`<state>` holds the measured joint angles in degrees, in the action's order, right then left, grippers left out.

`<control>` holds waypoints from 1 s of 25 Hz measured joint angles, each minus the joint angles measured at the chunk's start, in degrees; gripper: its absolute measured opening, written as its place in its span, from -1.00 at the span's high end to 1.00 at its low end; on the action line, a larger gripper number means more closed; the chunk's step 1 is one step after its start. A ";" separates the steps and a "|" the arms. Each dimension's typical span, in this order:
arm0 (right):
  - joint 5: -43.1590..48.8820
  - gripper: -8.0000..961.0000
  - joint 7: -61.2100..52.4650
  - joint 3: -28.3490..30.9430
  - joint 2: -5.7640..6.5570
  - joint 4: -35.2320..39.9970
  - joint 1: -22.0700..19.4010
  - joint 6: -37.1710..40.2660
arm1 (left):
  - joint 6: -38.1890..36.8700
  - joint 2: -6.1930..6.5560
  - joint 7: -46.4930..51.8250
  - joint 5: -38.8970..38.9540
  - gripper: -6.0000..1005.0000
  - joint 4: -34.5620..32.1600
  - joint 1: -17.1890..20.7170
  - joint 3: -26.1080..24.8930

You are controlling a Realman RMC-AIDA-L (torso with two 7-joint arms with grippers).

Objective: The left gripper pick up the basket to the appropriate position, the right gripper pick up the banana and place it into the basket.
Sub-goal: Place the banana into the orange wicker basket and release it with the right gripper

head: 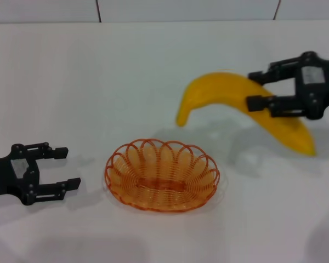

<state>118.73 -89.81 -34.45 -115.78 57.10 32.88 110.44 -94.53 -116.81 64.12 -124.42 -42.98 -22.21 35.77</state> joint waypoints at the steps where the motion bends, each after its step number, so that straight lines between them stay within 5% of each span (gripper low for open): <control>1: -1.55 -0.04 0.16 -1.02 -0.24 -1.07 0.20 1.00 | 0.02 -0.03 -0.07 0.00 -0.51 0.00 -0.03 0.01; 6: -7.80 -0.05 2.45 -9.32 -0.40 -9.90 0.63 -1.70 | 0.12 -0.08 -0.44 0.13 -0.51 1.49 -0.70 0.03; 12: -9.43 -0.06 4.62 -18.29 -0.46 -21.13 4.56 -13.59 | 0.23 0.03 -0.53 -0.13 -0.51 2.25 -1.20 0.26; 25: -14.49 -0.08 4.51 -29.05 -1.04 -26.42 6.89 -19.34 | 0.22 -0.08 -0.63 -0.12 -0.51 2.28 -1.79 0.28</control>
<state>104.24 -85.30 -63.50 -116.82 30.68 39.77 91.11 -94.31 -116.89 63.48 -124.54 -40.69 -23.99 36.05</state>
